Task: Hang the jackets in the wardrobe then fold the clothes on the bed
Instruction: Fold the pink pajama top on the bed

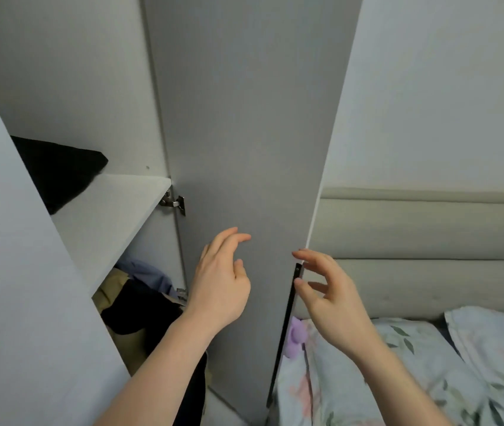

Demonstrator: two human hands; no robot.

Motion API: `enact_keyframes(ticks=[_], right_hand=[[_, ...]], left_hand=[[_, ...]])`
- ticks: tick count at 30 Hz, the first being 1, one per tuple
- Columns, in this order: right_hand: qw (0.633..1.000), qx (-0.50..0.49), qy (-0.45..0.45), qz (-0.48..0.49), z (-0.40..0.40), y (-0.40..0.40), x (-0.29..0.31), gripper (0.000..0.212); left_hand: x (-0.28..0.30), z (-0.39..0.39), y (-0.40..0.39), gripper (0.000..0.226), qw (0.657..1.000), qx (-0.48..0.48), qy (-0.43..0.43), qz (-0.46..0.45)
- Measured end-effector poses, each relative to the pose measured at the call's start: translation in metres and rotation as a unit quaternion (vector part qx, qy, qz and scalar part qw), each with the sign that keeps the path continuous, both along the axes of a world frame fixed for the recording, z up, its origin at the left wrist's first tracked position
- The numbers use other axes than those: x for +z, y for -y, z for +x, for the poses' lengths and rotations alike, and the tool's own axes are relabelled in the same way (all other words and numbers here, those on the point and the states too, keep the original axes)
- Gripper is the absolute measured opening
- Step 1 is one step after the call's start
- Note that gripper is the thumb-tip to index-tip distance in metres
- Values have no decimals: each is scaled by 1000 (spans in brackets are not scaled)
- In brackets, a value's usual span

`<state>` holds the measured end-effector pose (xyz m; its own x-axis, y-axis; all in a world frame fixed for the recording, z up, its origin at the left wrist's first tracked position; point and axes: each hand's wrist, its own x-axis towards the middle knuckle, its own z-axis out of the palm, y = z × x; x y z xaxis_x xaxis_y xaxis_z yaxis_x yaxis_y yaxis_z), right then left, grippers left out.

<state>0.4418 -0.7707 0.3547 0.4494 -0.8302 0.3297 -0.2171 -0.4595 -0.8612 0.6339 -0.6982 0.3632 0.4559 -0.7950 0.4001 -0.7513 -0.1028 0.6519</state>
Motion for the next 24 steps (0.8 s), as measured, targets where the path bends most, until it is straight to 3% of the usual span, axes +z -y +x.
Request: enact_keyframes(ticks=[10, 18, 24], right_hand=[[983, -161, -57, 62, -154, -110, -29, 42], [948, -296, -67, 99, -290, -208, -27, 40], [891, -429, -63, 135, -385, -304, -28, 39]], left_hand=[[-13, -136, -37, 48, 972, -230, -3, 46], [-9, -254, -75, 44, 920, -385, 38, 70], [-12, -364, -105, 42, 855, -514, 48, 59]])
